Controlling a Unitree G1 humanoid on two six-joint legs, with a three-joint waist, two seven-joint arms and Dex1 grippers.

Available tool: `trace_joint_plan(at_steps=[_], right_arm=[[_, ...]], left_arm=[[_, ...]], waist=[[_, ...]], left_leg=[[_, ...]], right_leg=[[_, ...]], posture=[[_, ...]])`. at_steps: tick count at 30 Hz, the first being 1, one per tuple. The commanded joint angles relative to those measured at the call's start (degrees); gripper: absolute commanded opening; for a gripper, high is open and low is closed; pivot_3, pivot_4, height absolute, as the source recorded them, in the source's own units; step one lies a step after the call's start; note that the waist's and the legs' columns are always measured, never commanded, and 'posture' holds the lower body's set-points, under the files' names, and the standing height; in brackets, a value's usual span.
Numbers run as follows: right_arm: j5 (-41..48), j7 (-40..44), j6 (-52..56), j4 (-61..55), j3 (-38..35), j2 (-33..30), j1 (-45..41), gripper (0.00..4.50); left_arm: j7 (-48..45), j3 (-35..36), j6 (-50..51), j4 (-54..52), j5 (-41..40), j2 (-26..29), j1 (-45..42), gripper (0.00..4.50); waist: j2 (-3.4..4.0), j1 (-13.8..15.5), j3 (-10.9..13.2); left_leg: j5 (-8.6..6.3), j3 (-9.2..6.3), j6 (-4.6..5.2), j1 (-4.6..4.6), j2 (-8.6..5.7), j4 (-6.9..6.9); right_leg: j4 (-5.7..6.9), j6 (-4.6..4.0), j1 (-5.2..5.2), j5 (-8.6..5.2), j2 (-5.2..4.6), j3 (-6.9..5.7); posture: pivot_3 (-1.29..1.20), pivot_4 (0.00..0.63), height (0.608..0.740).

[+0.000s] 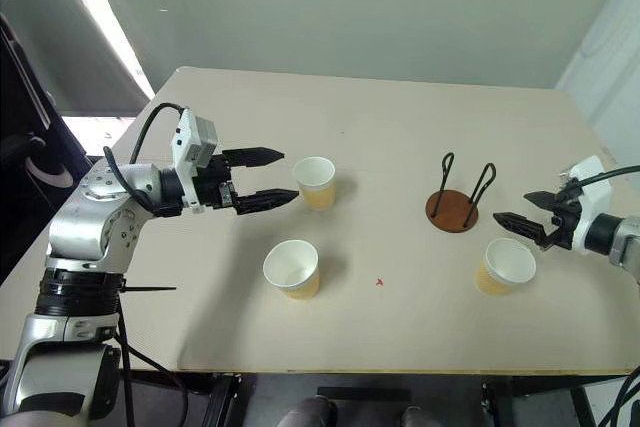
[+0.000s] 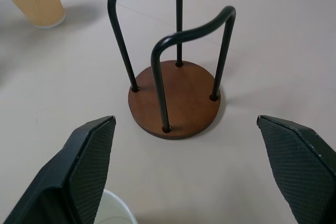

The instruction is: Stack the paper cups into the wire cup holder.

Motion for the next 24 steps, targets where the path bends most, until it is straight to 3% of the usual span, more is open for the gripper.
trace_joint_plan(at_steps=[1,10,24], right_arm=[[1.6,1.7,0.9,-3.3,0.2,-1.6,-1.3,4.48],[0.4,2.2,3.2,-2.8,5.5,-1.1,-3.9,4.48],[-4.6,3.2,-1.6,8.8,12.7,2.7,-14.5,4.48]], left_arm=[[-2.7,0.1,1.3,-2.2,-2.5,0.4,-2.7,4.50],[-7.0,-1.7,1.9,-1.8,-2.2,1.1,-5.9,4.50],[-6.4,-1.2,2.2,-3.2,-2.4,1.4,-5.2,4.50]], waist=[[0.00,0.0,0.0],[0.00,0.0,0.0],[0.00,-0.1,0.0]], left_leg=[[0.00,0.00,0.00,0.00,0.01,0.00],[-0.02,0.03,0.00,0.00,0.10,0.02],[-0.04,0.06,0.03,-0.03,0.29,0.04]], right_leg=[[0.00,0.00,0.00,0.00,0.01,0.00],[-0.02,0.01,-0.01,0.01,0.10,0.05],[-0.02,0.02,-0.08,0.01,0.26,0.07]], posture=[[0.00,0.150,0.740],[0.00,0.150,0.740],[0.00,0.150,0.740]])
